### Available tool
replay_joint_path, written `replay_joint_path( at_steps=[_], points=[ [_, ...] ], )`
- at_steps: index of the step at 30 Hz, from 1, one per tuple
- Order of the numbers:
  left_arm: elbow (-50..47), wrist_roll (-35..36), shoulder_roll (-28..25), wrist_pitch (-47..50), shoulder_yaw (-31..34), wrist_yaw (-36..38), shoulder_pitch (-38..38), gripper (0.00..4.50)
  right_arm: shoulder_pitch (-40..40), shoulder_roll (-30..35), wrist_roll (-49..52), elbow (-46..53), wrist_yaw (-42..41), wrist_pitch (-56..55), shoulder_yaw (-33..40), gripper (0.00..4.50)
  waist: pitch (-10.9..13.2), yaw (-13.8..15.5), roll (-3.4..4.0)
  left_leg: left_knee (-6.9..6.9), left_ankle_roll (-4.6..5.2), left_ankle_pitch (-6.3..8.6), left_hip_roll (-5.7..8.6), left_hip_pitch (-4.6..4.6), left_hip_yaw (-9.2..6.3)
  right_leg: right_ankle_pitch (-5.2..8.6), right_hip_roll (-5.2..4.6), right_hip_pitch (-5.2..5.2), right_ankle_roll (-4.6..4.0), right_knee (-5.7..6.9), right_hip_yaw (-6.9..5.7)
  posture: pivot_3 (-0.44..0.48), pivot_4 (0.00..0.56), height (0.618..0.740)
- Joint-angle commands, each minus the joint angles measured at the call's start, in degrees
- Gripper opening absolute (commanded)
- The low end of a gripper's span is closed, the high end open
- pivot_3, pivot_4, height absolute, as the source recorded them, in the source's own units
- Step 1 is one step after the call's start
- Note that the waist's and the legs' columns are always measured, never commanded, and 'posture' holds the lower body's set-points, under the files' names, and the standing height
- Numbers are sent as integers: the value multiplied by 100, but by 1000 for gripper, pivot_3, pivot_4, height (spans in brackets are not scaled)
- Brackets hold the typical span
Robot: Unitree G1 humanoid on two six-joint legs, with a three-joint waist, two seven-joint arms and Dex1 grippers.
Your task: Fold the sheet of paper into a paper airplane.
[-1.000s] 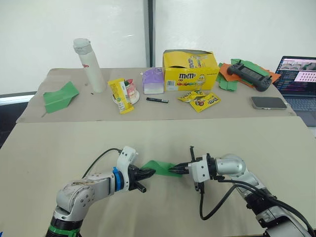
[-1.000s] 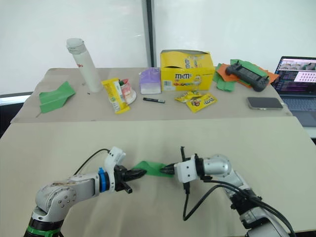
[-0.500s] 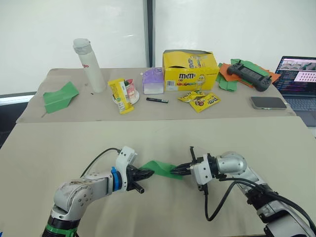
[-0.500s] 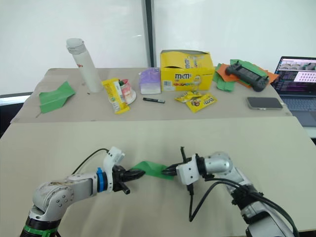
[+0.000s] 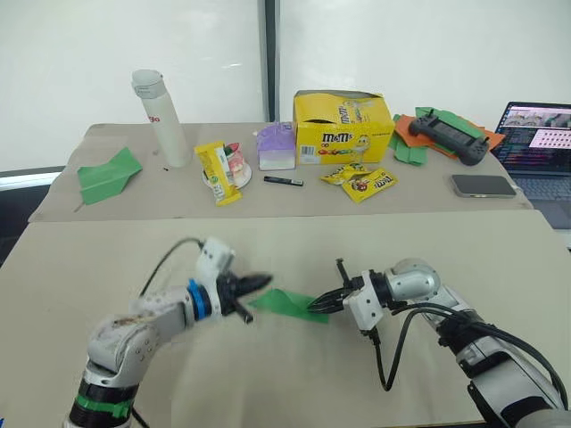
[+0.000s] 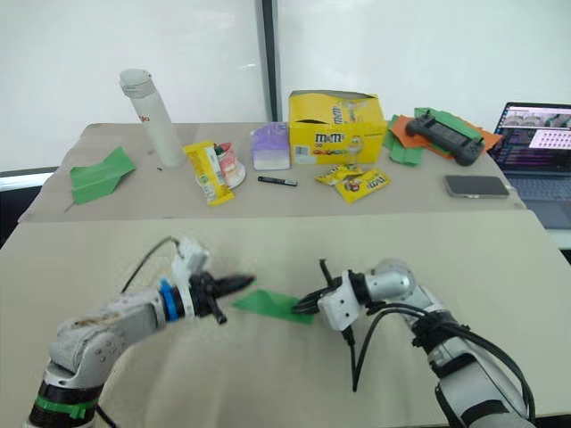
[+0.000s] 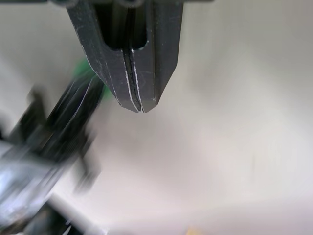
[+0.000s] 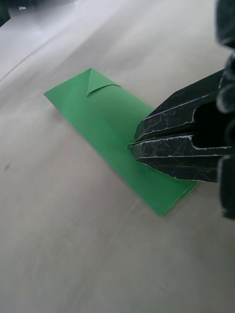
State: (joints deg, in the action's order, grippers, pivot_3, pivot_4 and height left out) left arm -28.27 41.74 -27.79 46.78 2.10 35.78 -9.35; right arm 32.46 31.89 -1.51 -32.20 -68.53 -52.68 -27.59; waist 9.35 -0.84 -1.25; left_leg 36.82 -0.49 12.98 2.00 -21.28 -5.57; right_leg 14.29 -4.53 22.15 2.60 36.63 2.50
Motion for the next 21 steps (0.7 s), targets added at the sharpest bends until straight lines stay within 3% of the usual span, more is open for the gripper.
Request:
replay_joint_path(
  at_steps=[1, 6, 21],
  points=[
    [-131, -227, -60, -464, -365, 393, -95, 0, -10, 30, -237, -296, -29, 75, -75, 14, 0, -20, 0, -3, 0, 0, 0, 2, 3, 0, 0, 1, 0, 0, 3, 0, 150, 740],
    [346, -1053, -289, -725, -1140, 491, -179, 0, -15, 56, -258, -293, 9, 112, -73, 14, 0, -17, 0, -3, 1, 0, 3, 7, 2, 0, 8, 0, 0, 6, 4, 0, 150, 740],
    [1568, -2172, -307, -1535, -1670, 629, 226, 0, -267, 299, -168, 128, 32, 338, -32, 14, -1, 17, 1, -3, 2, 0, -3, 9, -1, 1, 3, -1, 0, 7, 4, 0, 150, 740]
  ],
)
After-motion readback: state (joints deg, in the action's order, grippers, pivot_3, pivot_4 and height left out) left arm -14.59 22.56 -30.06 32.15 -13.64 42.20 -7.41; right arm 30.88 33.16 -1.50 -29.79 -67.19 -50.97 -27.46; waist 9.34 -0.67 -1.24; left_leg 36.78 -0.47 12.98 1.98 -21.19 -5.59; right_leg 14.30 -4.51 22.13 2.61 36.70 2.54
